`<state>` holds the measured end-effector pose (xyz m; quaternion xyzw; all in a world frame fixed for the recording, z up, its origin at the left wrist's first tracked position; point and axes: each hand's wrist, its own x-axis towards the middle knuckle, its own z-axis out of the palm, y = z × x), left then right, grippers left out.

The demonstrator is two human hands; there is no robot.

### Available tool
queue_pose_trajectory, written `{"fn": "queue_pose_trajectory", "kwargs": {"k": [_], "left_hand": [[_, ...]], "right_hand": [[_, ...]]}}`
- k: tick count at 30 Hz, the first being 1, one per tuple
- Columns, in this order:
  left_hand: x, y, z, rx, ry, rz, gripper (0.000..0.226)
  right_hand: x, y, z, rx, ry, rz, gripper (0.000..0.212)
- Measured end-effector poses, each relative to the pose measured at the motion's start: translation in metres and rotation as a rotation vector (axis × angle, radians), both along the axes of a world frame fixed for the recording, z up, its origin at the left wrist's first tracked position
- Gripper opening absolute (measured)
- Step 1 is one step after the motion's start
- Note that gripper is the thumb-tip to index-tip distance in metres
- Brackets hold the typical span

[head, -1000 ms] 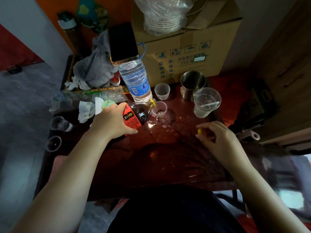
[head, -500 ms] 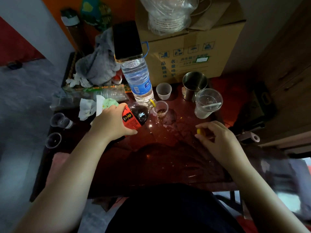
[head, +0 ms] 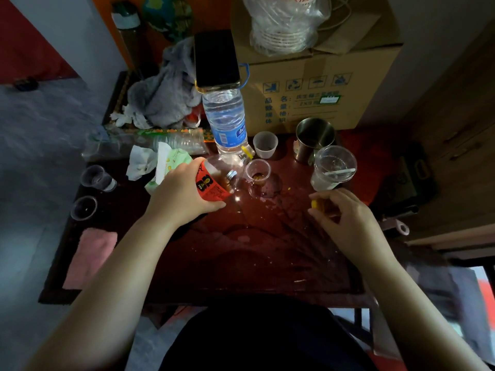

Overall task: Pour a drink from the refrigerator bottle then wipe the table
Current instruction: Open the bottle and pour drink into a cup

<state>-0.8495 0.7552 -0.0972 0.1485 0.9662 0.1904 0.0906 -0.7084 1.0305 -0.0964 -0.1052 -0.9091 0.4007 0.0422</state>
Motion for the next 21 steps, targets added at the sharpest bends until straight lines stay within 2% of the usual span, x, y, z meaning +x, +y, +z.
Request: {"fn": "queue_pose_trajectory", "kwargs": {"k": [11,21], "left_hand": [[0.05,-0.008,0.005,0.324,0.136,0.236,0.097],[0.1,-0.036,0.014,0.373,0.189,0.464,0.1]], "right_hand": [[-0.081,-0.036,0.036,-0.038,0.205,0.24,0.025],[-0.11,-0.111,0.077,-0.238,0.256,0.489,0.023]]}}
